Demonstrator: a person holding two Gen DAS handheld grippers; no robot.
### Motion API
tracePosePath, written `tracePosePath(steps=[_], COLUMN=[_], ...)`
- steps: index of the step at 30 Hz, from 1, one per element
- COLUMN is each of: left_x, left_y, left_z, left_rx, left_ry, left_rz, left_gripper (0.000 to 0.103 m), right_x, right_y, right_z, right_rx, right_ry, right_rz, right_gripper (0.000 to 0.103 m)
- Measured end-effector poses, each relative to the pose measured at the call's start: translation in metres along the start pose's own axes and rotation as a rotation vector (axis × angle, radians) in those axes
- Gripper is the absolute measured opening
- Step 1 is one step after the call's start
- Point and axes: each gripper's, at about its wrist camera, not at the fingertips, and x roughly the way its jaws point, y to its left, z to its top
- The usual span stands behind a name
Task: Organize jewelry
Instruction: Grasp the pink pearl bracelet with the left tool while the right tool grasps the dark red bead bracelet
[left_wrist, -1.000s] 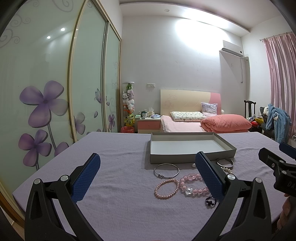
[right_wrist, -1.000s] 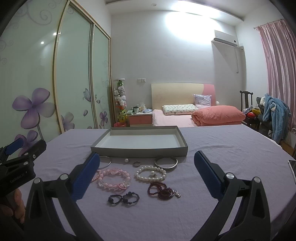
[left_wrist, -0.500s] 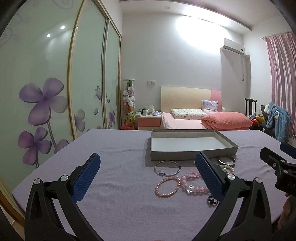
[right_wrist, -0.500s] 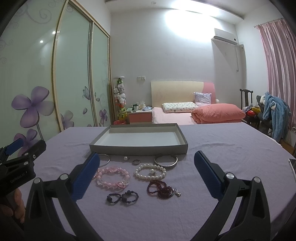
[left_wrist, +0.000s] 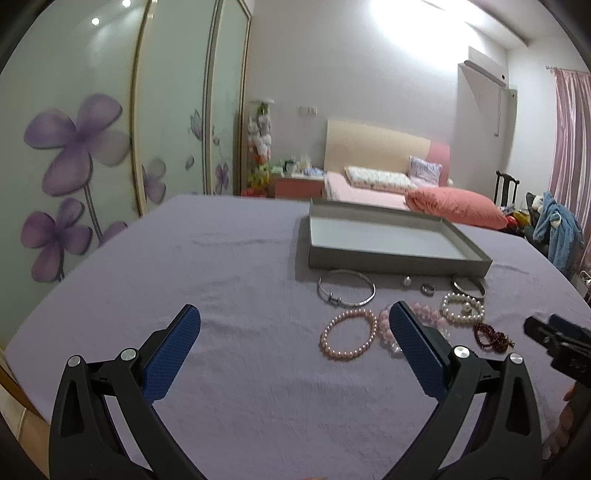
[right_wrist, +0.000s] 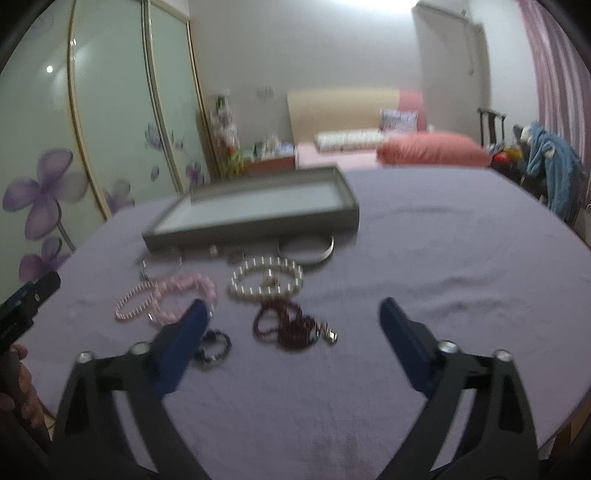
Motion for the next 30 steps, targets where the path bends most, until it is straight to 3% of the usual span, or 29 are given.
tracePosePath(steps=[7,15,18,20,22,30], left_x=[0.019,0.045,0.054,0.060,0.067,0.090], left_y=[0.000,-0.007,-0.013,-0.016,-0.019,-0.013], left_z=[0.001,0.002,0.003,0.002,0.002,0.006], left_rx=[0.034,0.108,0.147,0.170,0.182,0.141], left_ry=[0.089,0.207,0.243,0.263,0.286,0.352], left_rz=[-0.037,-0.084,-0.102,-0.104,-0.109,-0.117], left_gripper=[0.101,0.101,0.101,0.101,0.100,0.069], right_x=[0.041,0.058,0.059,0.060,0.059,0.060], right_y=[0.002,0.010,0.014,0.017,0.018,0.017], right_z=[-0.001,0.002,0.003,0.005,0.007,0.009], right_rx=[-0.023,-0.114,-0.129,-0.141,-0.147,-0.139], right_ry=[0.185,0.222,0.210,0.203,0.196,0.193], right_rz=[-0.027,-0.076,-0.065,-0.056,-0.050,-0.039], right_gripper=[0.073,0.070,0.061,0.049,0.019,0.015])
